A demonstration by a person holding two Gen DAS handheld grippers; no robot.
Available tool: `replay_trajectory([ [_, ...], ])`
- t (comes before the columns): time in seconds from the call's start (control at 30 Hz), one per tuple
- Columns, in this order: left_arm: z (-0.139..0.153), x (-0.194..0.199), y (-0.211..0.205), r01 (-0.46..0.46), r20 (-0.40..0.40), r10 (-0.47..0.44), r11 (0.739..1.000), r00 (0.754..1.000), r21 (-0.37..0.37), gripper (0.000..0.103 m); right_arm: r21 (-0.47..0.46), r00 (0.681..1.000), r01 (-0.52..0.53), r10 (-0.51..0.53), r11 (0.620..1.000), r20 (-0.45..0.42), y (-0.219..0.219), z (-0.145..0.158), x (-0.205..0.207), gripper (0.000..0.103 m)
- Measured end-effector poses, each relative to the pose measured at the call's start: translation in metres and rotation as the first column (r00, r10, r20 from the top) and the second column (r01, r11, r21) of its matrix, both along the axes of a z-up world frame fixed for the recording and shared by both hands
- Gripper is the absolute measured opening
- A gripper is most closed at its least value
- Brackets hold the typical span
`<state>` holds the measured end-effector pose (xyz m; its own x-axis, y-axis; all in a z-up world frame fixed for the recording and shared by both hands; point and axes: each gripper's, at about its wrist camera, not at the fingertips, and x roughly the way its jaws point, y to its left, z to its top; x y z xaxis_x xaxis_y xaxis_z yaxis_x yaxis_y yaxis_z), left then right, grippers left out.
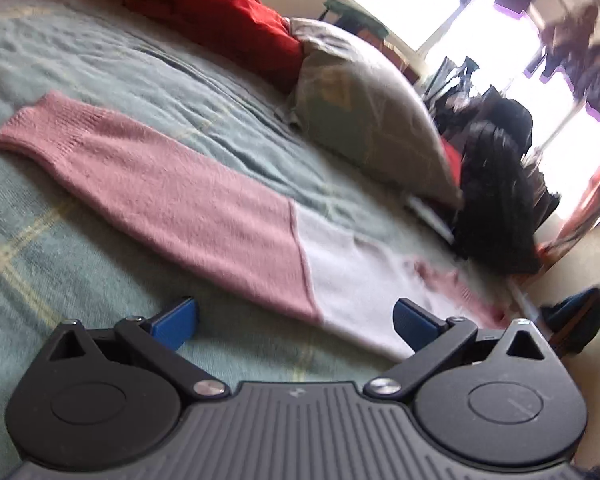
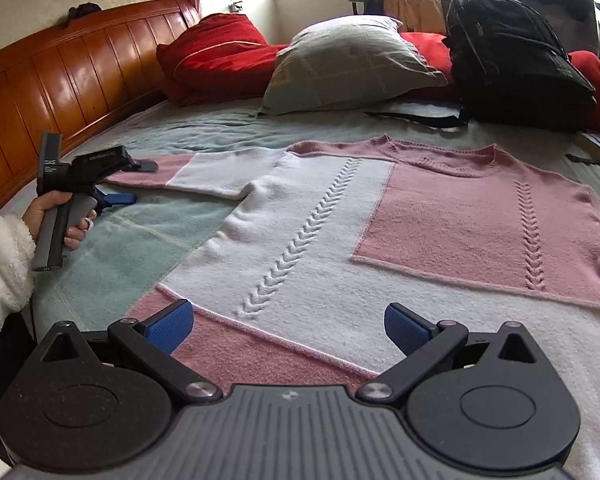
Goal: Fold clothes
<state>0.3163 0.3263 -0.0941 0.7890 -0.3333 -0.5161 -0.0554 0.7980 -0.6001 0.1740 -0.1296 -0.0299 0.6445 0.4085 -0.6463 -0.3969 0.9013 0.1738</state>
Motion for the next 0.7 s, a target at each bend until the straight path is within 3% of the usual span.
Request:
replay_trajectory([
  [0.17, -0.005, 0.010, 0.021, -0.041, 0.033, 0.045, 0.994, 0.998, -0.098, 0.102, 0.013, 1.000, 0.015, -0.015, 1.000, -0.024, -0.004, -0.006, 0.006, 0.103],
  [0.43, -0.008, 0.037, 0.035, -0.103, 0.079, 0.114, 0.987, 0.990, -0.122, 0.102, 0.009, 0.999, 0.024, -0.024, 1.000, -0.039, -0.005, -0.012, 0.011, 0.103],
  [0.7, -0.007, 0.055, 0.036, -0.158, 0.100, 0.168, 0.983, 0.981, -0.093, 0.102, 0.011, 0.998, 0.036, -0.035, 0.999, -0.049, -0.008, -0.017, 0.013, 0.103],
])
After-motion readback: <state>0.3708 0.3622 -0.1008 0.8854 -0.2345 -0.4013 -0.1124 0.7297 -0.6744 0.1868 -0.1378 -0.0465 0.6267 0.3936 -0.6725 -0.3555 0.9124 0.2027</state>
